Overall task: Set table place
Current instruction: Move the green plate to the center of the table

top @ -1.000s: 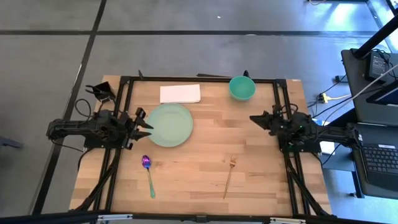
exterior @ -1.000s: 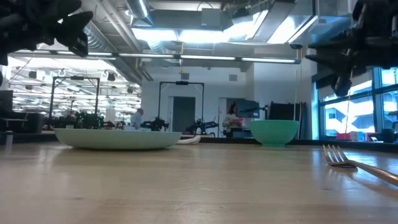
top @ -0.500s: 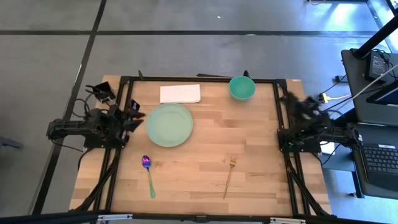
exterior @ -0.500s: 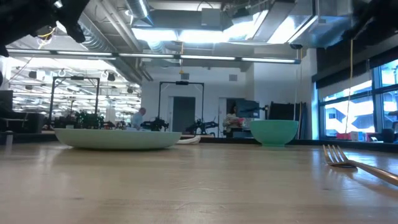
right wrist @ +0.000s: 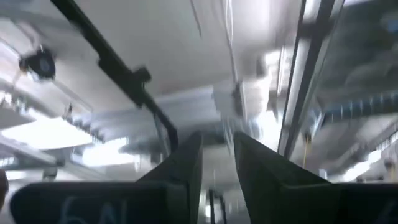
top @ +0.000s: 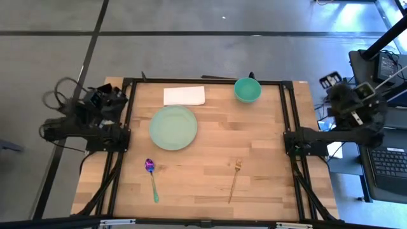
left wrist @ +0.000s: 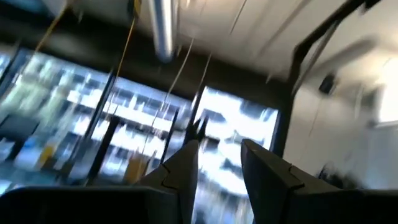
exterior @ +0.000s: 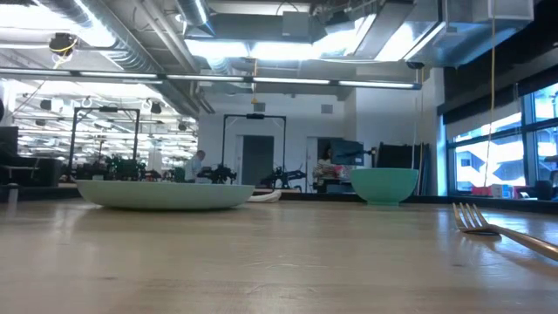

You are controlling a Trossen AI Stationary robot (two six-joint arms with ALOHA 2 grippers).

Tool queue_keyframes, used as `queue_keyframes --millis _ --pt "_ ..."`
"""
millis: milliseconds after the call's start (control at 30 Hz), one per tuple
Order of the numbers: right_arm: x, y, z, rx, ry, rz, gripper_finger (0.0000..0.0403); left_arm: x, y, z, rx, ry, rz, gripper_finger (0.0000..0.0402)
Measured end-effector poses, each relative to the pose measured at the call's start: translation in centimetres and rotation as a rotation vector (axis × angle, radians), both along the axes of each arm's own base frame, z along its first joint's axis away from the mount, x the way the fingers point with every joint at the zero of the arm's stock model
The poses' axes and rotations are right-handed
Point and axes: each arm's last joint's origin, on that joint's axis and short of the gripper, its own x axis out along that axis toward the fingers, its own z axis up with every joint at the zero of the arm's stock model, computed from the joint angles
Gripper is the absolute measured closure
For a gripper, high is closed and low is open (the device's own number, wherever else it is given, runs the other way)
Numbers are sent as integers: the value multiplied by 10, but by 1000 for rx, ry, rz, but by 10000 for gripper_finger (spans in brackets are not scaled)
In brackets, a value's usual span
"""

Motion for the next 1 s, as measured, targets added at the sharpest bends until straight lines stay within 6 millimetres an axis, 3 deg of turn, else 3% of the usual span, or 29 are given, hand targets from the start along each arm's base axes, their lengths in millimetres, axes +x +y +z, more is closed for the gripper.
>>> queue_keyframes --millis 100,233,333,467,533,733,1000 --pt "22 -2 34 -6 161 -13 308 6 2 29 -45 223 31 285" --pt "50 -6 62 -9 333 -61 308 31 3 65 -57 451 40 285" --pt "69 -9 74 1 418 -102 308 63 4 84 -67 588 41 285" --pt "90 -12 80 12 485 -108 308 112 7 89 -153 750 42 285" --pt "99 -12 78 14 512 -105 308 136 8 80 -198 842 49 285" --pt "123 -15 65 112 647 -32 308 205 11 28 -378 1086 84 285" --pt "141 -17 45 210 840 13 308 266 5 -50 -477 1398 137 285"
